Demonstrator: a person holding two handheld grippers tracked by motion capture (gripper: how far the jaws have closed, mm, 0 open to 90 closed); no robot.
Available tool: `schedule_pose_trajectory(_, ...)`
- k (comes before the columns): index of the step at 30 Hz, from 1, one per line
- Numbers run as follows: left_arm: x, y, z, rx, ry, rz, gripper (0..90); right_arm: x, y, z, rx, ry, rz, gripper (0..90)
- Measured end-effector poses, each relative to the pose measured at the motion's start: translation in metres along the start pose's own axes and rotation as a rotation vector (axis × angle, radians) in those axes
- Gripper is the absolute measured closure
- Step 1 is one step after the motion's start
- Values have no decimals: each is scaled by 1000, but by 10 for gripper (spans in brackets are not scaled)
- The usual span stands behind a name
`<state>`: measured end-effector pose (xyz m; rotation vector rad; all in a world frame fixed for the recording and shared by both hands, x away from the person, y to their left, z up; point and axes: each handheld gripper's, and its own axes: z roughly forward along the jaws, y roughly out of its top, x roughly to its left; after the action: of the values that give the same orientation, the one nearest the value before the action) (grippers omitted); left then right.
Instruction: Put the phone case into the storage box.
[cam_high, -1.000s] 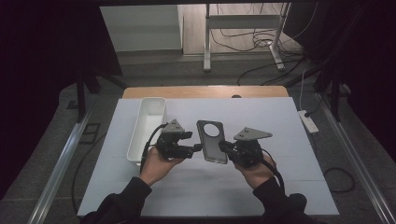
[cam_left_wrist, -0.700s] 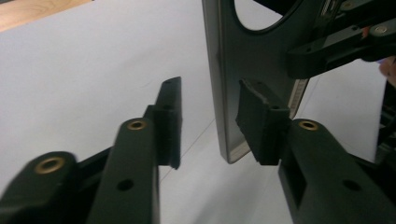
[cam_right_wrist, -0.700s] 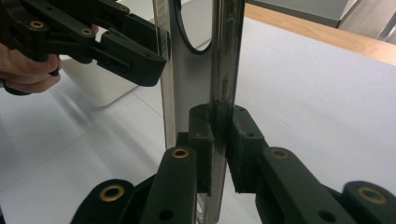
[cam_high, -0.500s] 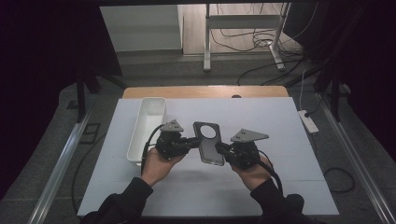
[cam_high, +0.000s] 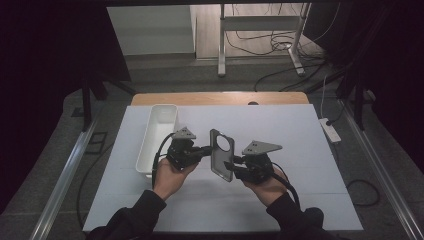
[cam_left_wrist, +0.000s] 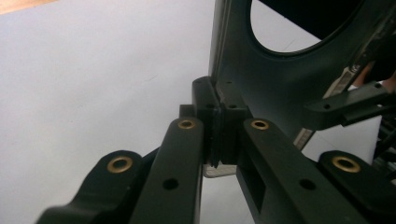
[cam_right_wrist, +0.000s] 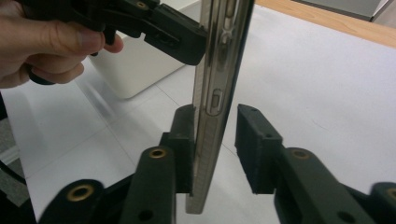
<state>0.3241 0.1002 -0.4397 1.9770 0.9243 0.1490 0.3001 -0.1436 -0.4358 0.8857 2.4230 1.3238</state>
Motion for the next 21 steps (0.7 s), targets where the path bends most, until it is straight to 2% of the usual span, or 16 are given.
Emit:
schedule_pose_trajectory(5, -1, 1, -1, 4, 47, 5, 888, -1, 0, -1, 0, -4, 9, 584)
schedule_pose_trajectory(9, 3, 2, -3, -3, 66, -10, 888, -5, -1, -3, 5, 6, 29, 510)
schedule_pose_trajectory(21, 4, 3, -7, -11, 88, -7, 888, -9, -2, -9, 17, 33, 35, 362)
